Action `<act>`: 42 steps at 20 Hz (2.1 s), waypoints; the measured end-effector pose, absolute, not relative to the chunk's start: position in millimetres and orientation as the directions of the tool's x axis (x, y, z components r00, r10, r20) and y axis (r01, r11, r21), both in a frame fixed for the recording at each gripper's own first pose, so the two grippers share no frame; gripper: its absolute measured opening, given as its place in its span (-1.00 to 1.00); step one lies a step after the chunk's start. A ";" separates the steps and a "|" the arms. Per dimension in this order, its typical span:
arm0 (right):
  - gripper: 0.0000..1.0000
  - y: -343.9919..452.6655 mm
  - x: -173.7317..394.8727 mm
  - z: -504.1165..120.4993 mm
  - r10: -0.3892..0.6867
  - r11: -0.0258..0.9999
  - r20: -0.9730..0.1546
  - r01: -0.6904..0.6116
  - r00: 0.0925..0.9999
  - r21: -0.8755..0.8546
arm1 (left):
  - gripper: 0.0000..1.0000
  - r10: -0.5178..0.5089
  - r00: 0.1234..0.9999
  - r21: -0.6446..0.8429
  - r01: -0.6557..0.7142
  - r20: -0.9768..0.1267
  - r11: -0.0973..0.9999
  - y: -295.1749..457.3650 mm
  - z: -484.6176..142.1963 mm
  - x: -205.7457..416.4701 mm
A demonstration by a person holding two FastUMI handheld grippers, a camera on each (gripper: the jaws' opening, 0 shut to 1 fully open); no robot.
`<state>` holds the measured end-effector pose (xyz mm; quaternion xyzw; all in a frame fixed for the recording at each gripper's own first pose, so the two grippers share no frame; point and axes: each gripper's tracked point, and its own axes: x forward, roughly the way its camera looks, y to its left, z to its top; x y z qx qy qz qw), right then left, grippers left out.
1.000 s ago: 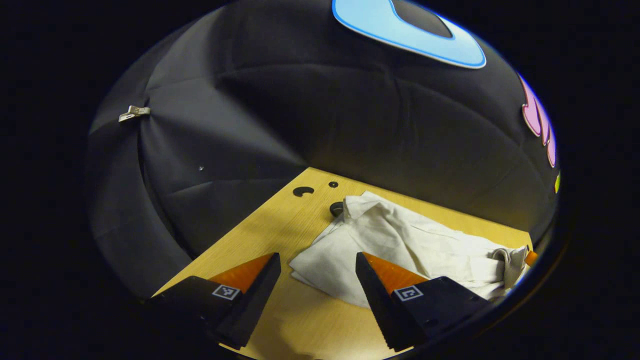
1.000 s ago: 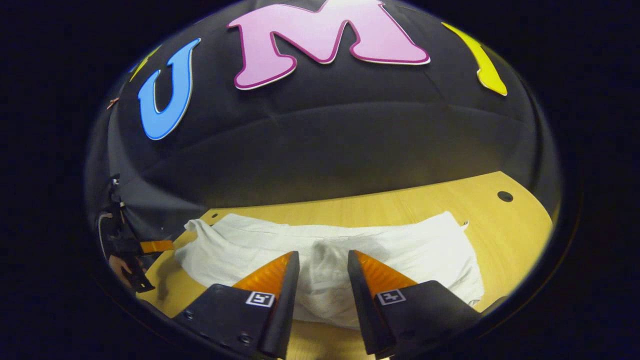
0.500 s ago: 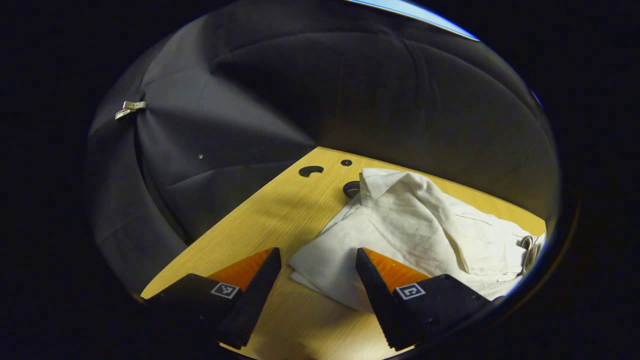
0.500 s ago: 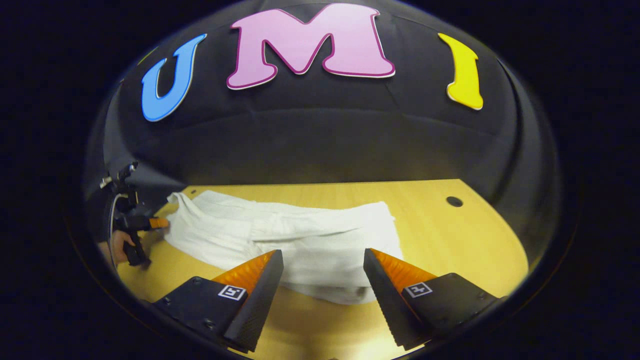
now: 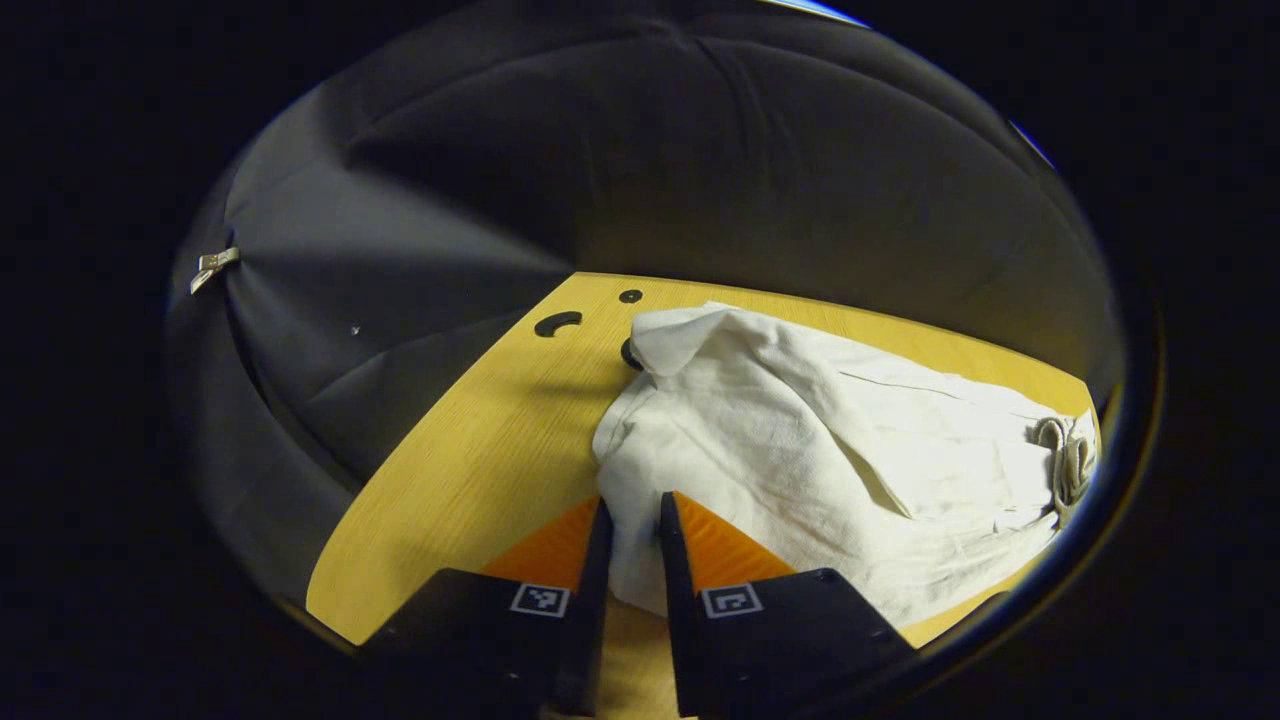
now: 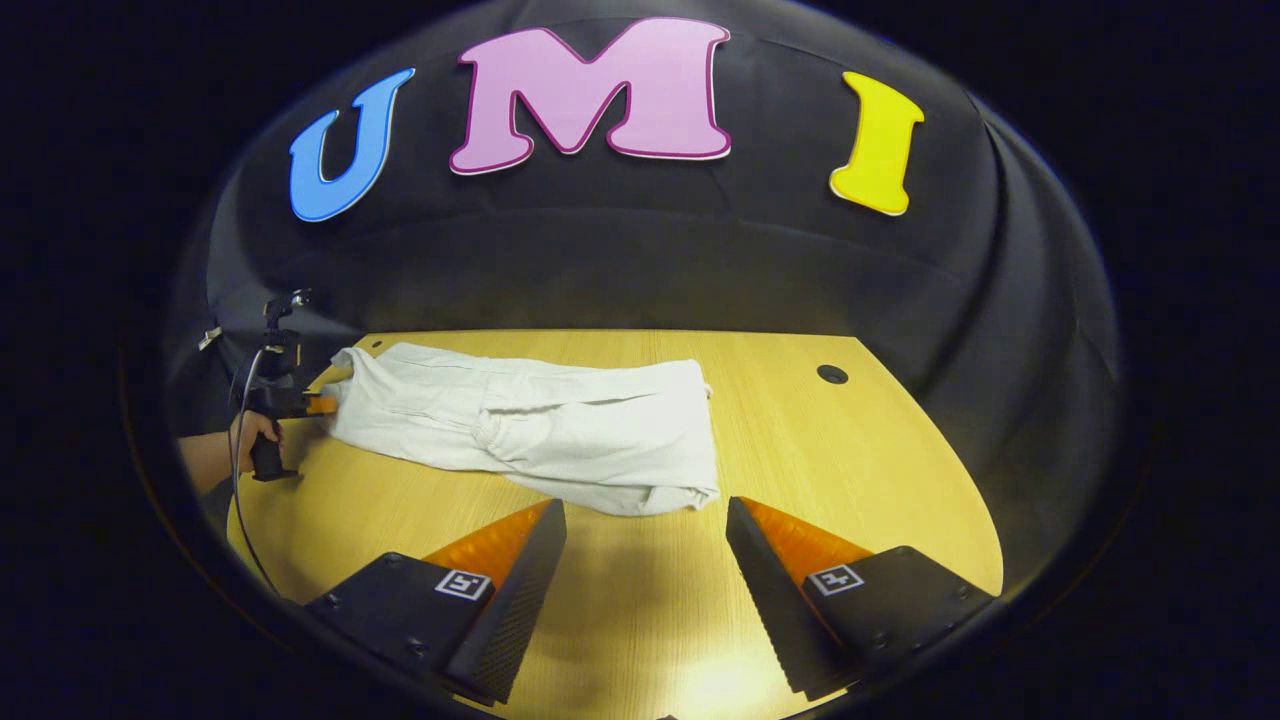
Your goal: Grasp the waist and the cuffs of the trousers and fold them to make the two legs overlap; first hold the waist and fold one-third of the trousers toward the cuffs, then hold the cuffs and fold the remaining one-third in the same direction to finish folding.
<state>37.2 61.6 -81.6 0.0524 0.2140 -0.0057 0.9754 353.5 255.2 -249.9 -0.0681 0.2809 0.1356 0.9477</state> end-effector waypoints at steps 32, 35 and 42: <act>0.94 -95.9 -32.2 -27.8 -0.079 0.957 -0.298 0.156 0.951 0.243 | -0.90 0.017 0.978 -0.339 -0.088 -0.208 0.937 -5.8 14.0 343.2; 0.95 -112.3 -30.5 -32.8 -0.060 0.954 -0.289 0.141 0.955 0.266 | -0.90 -0.027 0.980 -0.324 -0.039 -0.197 0.945 -64.6 28.0 352.3; 0.96 -151.4 -37.6 -38.6 -0.025 0.942 -0.271 0.114 0.962 0.316 | -0.90 -0.177 0.957 -0.267 0.112 -0.232 0.957 -218.4 13.5 349.7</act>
